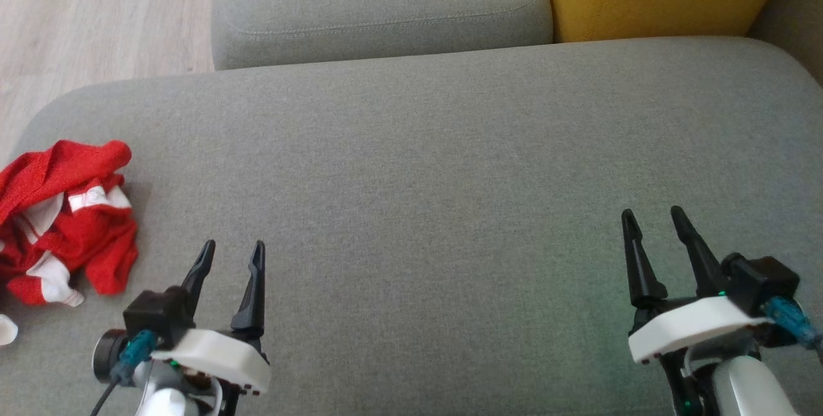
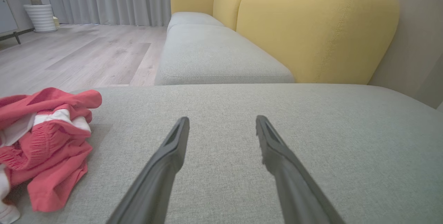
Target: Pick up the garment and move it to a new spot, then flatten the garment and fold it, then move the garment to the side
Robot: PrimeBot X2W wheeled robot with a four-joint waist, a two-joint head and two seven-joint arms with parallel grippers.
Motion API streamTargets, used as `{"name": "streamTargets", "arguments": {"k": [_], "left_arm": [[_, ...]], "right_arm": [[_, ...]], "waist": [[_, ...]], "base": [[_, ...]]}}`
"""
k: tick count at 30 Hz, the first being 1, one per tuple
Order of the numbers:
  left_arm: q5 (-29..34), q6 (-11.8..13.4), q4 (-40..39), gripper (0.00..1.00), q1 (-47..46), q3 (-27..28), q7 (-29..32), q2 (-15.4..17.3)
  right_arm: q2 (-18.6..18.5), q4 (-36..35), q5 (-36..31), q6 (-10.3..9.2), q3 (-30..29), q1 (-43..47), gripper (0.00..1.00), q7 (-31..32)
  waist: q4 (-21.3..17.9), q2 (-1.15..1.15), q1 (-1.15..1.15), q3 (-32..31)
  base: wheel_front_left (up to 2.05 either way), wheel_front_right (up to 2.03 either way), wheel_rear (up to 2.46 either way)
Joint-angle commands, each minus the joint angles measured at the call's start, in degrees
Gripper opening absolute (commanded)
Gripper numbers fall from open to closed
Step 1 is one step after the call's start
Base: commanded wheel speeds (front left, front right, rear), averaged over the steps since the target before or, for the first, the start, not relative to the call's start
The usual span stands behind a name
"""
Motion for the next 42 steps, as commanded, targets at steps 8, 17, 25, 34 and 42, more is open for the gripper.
{"name": "streamTargets", "arguments": {"k": [8, 17, 25, 34, 42], "left_arm": [[3.94, 0.2, -0.38, 1.0, -1.54, 2.01, -2.2, 0.04], [5.66, 0.13, 1.47, 1.0, -1.71, 2.43, -2.96, -0.59], [4.97, -0.31, 2.38, 1.0, -2.02, 2.92, -2.96, -0.9], [4.86, -0.56, 2.64, 1.0, -2.2, 3.31, -2.96, -1.16], [5.11, -0.41, 2.57, 1.0, -2.57, 3.62, -2.96, -1.53]], "right_arm": [[0.47, -2.13, -4.3, 0.44, 0.57, -0.83, 1.0, -0.72], [0.95, -1.64, -4.76, 0.45, 0.27, -0.79, 1.0, -1.08], [1.13, -1.31, -3.92, 0.45, -0.18, -0.91, 1.0, -1.1], [1.27, -1.19, -4.2, 0.45, -0.28, -0.96, 1.0, -1.08], [1.2, -1.4, -4.67, 0.45, -0.87, -0.4, 1.0, -1.01]], "waist": [[0.0, 0.0, 0.0, -0.22], [-0.01, 0.0, 0.0, -0.2], [-0.04, 0.0, 0.0, -0.15], [-0.05, 0.0, 0.0, 0.05], [1.01, 0.0, 0.0, 0.14]], "base": [[0.0, 0.0, 0.0], [0.0, 0.0, 0.0], [0.0, 0.0, 0.0], [0.0, 0.0, 0.0], [0.0, 0.0, 0.0]]}}
